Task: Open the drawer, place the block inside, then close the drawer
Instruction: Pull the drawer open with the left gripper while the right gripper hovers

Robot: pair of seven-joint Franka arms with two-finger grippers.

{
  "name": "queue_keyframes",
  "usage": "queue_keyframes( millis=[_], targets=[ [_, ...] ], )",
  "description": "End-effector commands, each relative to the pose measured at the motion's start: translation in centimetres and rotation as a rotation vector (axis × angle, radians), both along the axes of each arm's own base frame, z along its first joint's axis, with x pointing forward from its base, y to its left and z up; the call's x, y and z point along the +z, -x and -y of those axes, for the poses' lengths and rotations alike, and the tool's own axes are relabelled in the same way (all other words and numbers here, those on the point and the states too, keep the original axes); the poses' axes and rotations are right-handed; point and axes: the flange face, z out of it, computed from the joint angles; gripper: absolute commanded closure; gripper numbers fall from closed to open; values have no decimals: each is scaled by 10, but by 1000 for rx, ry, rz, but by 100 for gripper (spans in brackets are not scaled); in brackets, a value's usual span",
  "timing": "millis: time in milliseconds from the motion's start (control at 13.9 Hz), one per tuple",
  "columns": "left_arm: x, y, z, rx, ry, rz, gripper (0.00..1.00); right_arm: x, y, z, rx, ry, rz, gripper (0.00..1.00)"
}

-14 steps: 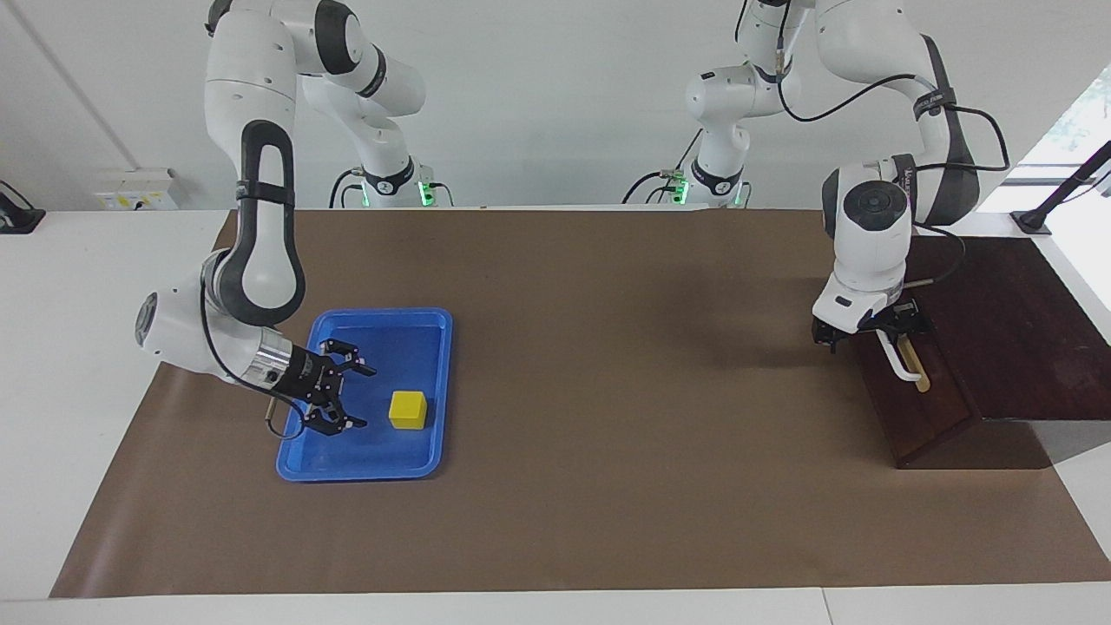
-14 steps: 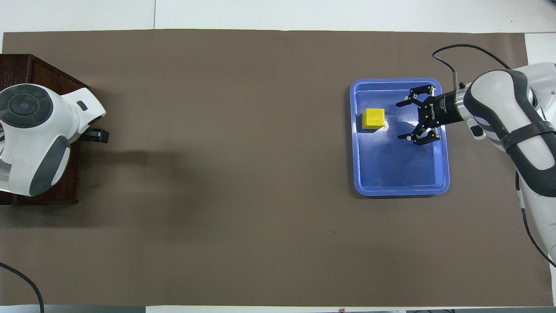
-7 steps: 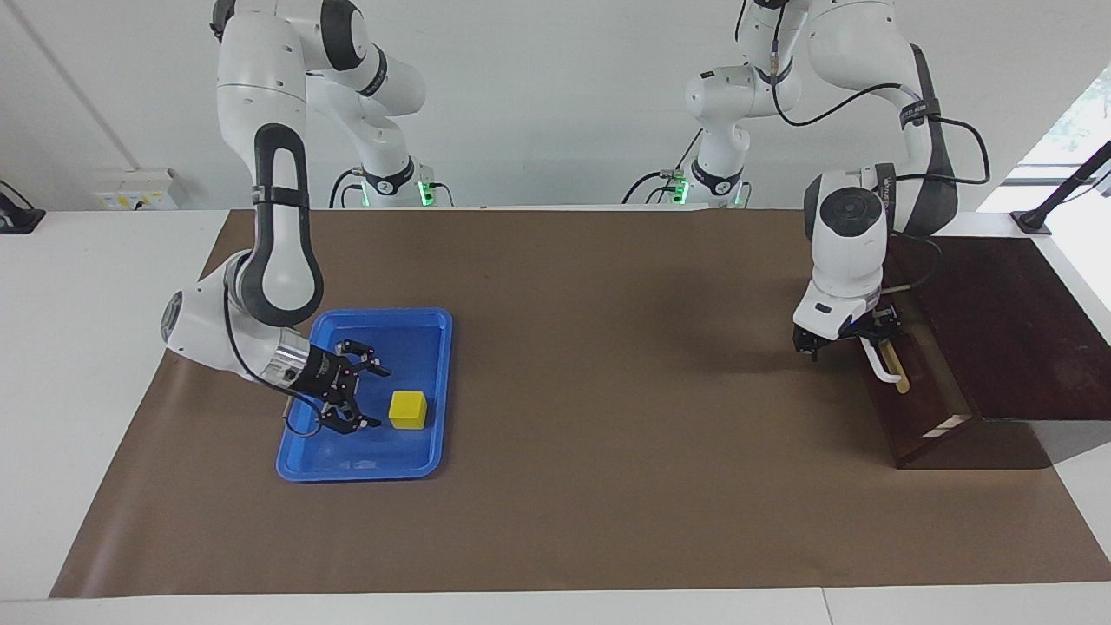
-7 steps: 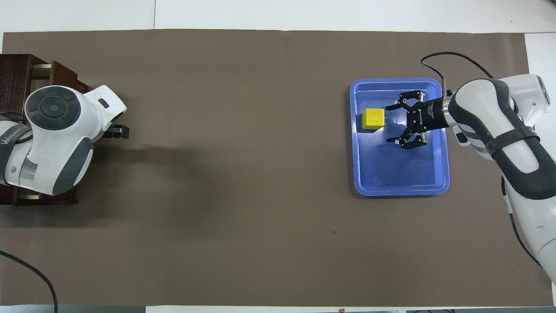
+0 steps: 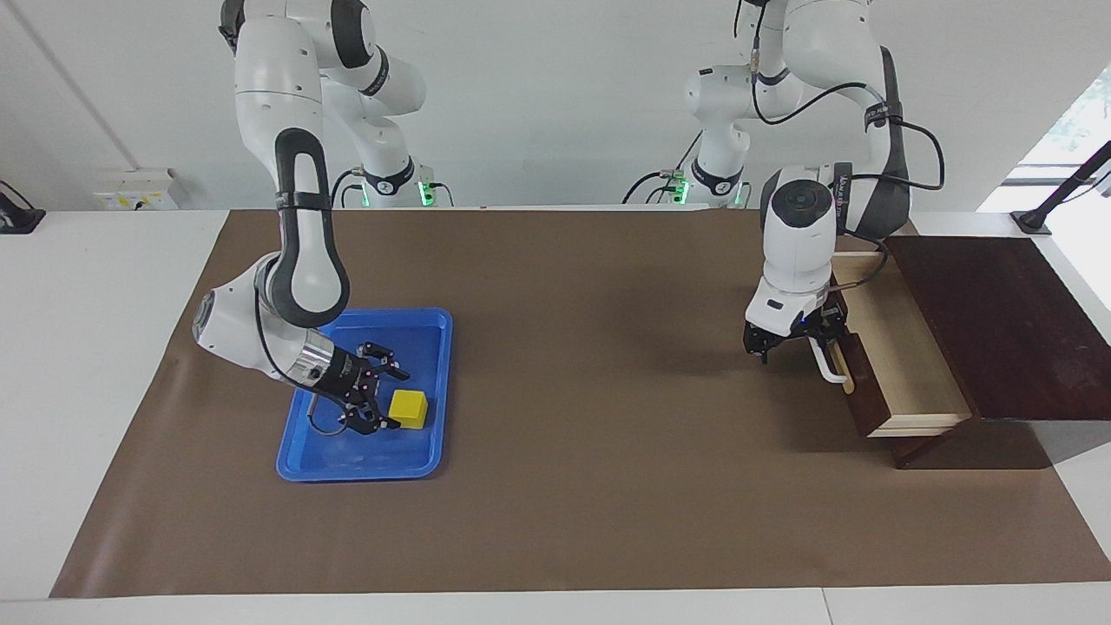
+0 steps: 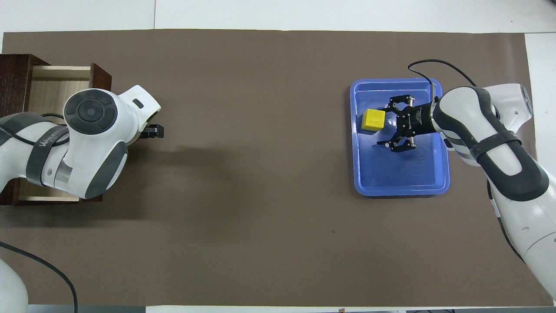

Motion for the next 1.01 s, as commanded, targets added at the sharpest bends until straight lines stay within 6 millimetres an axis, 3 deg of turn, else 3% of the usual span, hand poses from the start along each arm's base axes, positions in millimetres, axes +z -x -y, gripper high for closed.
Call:
queue_keyframes(
  millis=[0,361,649,938],
  targets=[
    [-5,8,32,16,45,-21,0,2,8,8,1,-13,34,5],
    [-1,7,27,31,31,-40,0,1,10,9,7,-21,44,13],
    [44,-14,19,77,0,-61,0,2,8,5,-6,-17,60,15],
    [92,-17,20,166,65,-107,0,1,7,5,-8,-14,64,27]
  ],
)
